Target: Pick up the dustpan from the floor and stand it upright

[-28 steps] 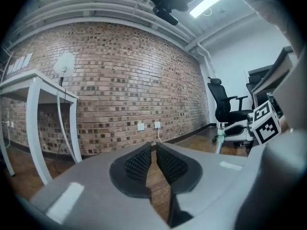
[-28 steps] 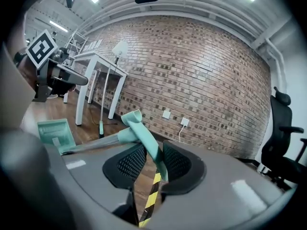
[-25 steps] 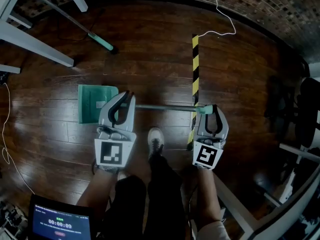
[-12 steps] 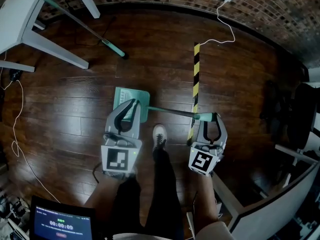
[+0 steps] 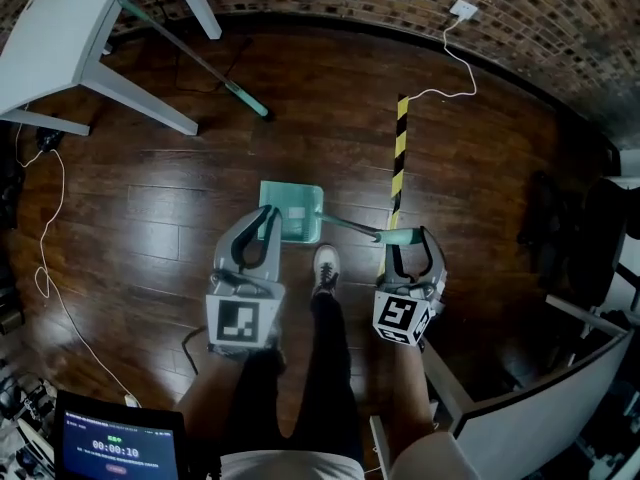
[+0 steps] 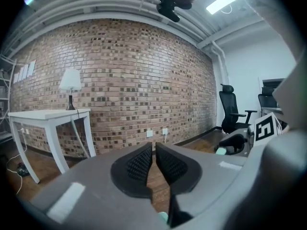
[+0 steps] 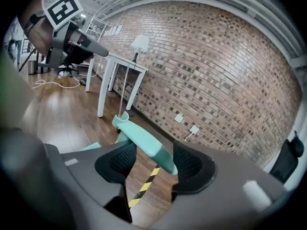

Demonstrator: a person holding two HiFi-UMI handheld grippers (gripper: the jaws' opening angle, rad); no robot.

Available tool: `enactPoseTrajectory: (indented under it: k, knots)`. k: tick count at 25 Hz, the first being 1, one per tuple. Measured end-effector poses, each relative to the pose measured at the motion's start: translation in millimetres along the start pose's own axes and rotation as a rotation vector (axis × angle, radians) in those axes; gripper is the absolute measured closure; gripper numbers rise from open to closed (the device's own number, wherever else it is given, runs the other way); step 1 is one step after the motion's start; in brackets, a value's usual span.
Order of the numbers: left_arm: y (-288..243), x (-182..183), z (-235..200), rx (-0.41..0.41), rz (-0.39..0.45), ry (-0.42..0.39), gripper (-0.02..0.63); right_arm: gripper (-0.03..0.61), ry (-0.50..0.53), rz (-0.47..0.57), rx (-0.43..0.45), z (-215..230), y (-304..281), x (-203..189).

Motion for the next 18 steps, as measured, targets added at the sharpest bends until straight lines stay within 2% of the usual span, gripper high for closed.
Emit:
enactPoseTrajectory:
  k: [3,6,9,14,18]
  knots:
    - [10,35,-6,0.023,0.02,-0.003,0.595,0.291,0.018,-0.007,0.096,-8,7,15]
    - [14,59,-12,0.028,0.041,-0.01,0.597,0.287,0.024,-0.03,0.189,-19,16,25]
    - [18,73,-18,0.039,0.063,-0.008,0.597,0.287,0.026,-0.045,0.239,-25,21,33]
    - [36,86,-32,0.052,0.07,0.011,0.598,0.28,0.068,-0.055,0.266,-23,29,55]
    - [42,91,-37,0.064,0.082,0.01,0.598,0.281,0.06,-0.011,0.251,-11,26,71]
Point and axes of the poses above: the fingertips, and each gripper's own axes: y backward along the fingers, z to its right, x out of its top, the point moved 7 cm from there along y, backward along the fingers, and after that the axes turned 3 degrees about y, right-handed, at the moved point
